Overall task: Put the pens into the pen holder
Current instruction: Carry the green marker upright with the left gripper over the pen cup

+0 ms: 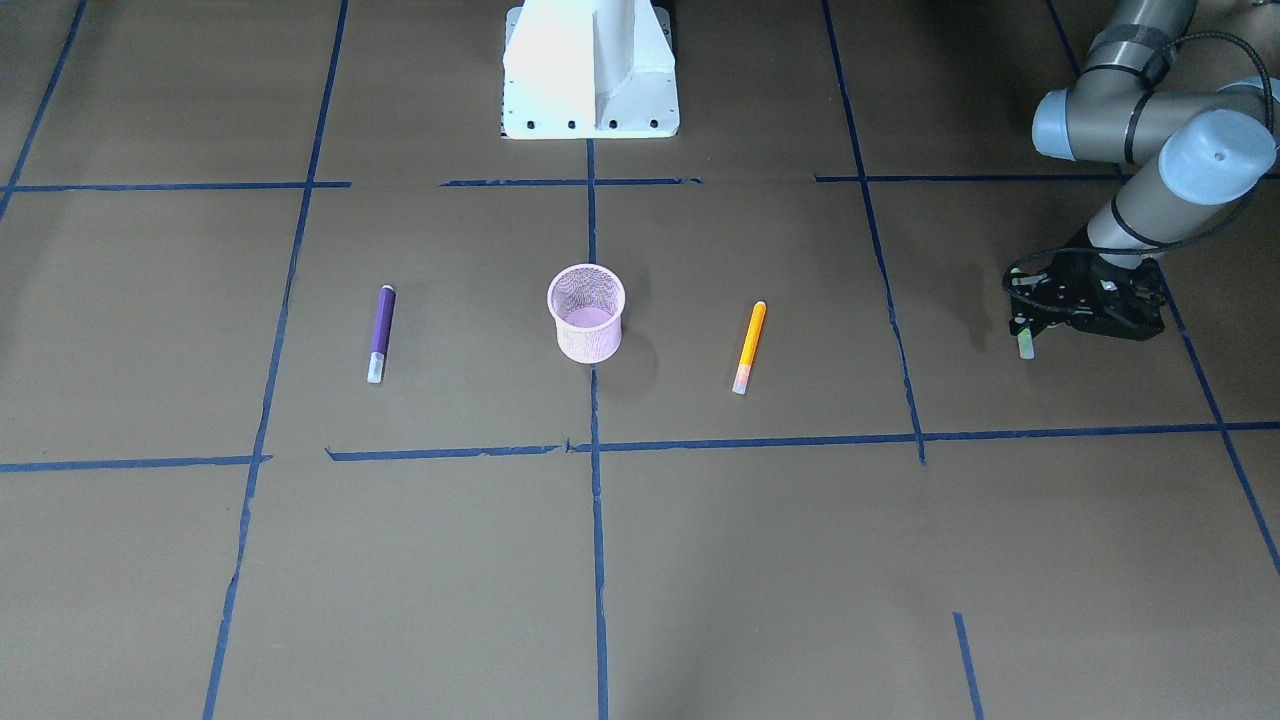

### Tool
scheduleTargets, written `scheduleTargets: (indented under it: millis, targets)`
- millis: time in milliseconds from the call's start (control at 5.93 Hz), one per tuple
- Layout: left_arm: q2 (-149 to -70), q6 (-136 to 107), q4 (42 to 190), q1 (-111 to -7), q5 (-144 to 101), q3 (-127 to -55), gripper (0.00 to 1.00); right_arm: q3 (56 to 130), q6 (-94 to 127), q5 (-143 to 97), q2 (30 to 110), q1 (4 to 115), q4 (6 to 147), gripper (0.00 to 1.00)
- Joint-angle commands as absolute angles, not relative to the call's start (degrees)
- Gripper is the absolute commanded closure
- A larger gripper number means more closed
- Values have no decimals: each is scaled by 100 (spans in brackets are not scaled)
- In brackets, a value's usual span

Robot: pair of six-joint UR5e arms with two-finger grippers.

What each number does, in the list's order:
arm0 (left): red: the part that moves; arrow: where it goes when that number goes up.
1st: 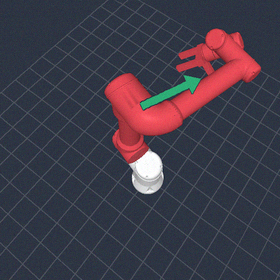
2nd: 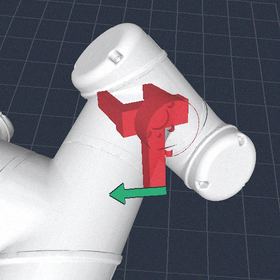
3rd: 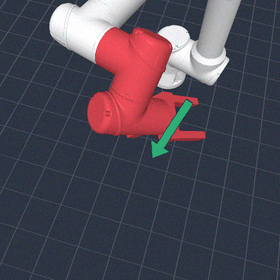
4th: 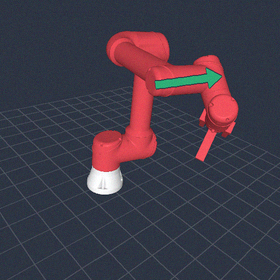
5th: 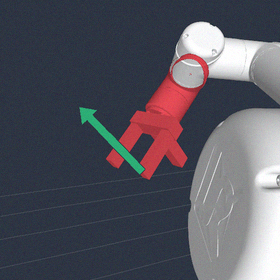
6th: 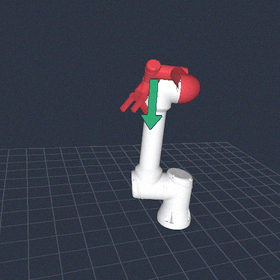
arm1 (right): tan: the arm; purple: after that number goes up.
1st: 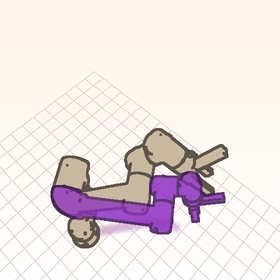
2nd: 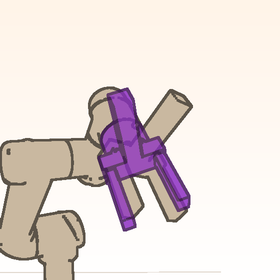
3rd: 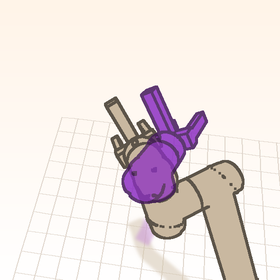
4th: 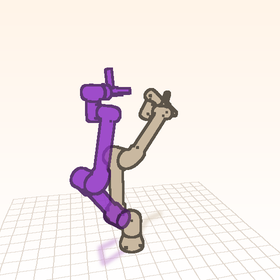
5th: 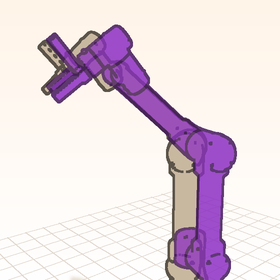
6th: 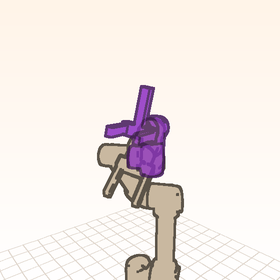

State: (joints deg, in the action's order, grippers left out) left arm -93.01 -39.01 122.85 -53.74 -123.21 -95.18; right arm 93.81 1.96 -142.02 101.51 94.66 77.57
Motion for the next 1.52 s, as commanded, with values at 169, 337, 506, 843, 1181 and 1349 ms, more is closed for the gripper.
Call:
scheduleTargets:
  millis: [169, 337, 506, 843, 1181, 1349]
  targets:
    - [-10691, -3621, 12296, -5318, -11325, -9982, 100, 9465, 167, -14255, 10230, 9466, 7726, 0]
    - [-11149, -3578, 12392, -4882, -10711, -10080, 100, 9475, 176, -14308, 10230, 9466, 7647, 0]
    - [-11527, -3664, 12819, -4330, -9922, -10098, 100, 9475, 167, -14309, 10230, 9466, 7620, 0]
    - [-11558, -4425, 14318, -3545, -8820, -10203, 100, 9475, 132, -14309, 10213, 9466, 7620, 0]
    - [-11898, -4509, 14880, -2974, -8099, -10083, 100, 9475, 123, -14309, 10213, 9466, 7620, 0]
    - [-11909, -4483, 15202, -2327, -7242, -9933, 100, 9475, 132, -14309, 10213, 9466, 7620, 0]
